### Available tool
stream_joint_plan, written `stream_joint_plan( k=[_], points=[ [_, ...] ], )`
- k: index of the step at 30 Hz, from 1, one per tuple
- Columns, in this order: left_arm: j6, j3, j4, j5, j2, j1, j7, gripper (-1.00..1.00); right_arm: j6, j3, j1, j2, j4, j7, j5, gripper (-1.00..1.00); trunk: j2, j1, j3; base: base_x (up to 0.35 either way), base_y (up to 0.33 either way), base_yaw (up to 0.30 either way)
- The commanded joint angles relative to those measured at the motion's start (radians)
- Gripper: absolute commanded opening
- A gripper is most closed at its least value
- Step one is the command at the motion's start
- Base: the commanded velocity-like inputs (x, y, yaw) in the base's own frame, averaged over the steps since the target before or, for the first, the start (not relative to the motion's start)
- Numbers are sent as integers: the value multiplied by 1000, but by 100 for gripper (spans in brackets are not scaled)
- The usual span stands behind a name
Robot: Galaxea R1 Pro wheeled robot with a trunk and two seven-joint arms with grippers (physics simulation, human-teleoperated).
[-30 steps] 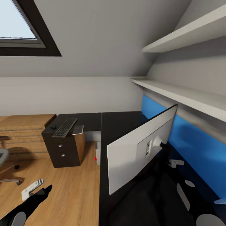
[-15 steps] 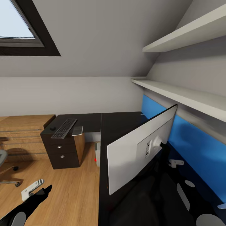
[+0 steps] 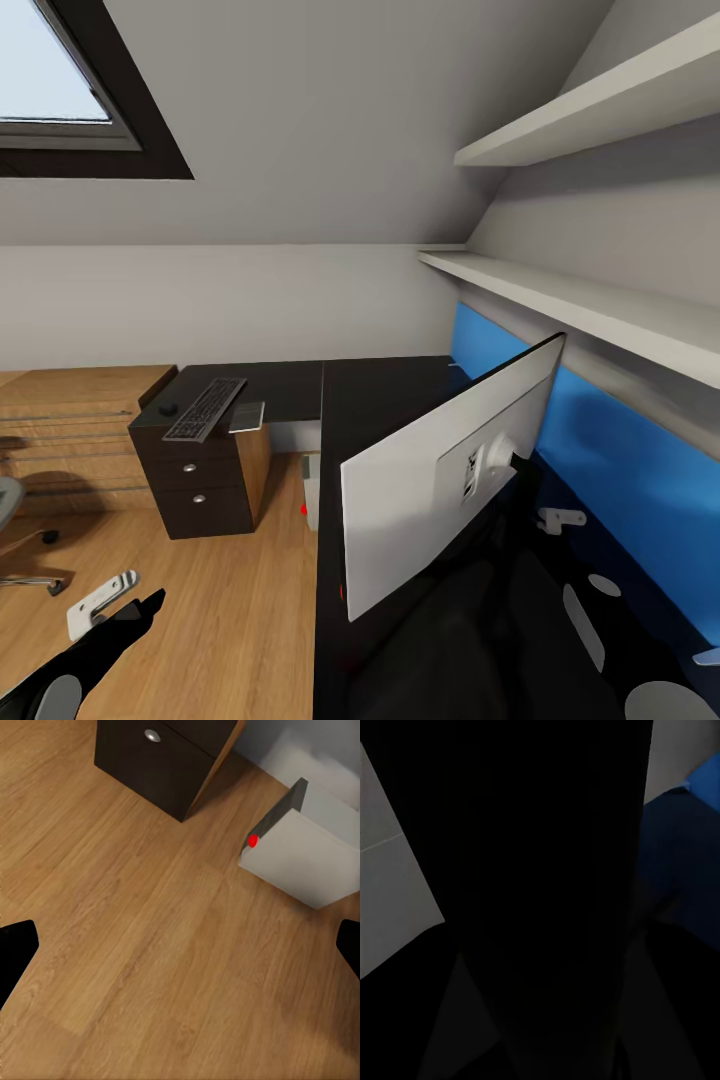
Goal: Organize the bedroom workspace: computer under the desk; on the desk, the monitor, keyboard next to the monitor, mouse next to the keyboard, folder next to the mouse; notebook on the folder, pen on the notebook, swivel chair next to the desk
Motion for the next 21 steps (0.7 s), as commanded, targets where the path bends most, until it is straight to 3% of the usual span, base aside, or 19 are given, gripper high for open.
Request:
stream_joint_plan(
  k=[1,21],
  points=[
    [4,0,-2,11,0,-1,8,100,0,1,0,-1,4,7,-6,-100,-1,0,-2,0,0,0],
    [7,1,-2,11,1,-1,9,100,-3,0,0,1,2,9,-6,-100,-1,0,-2,0,0,0]
  ],
)
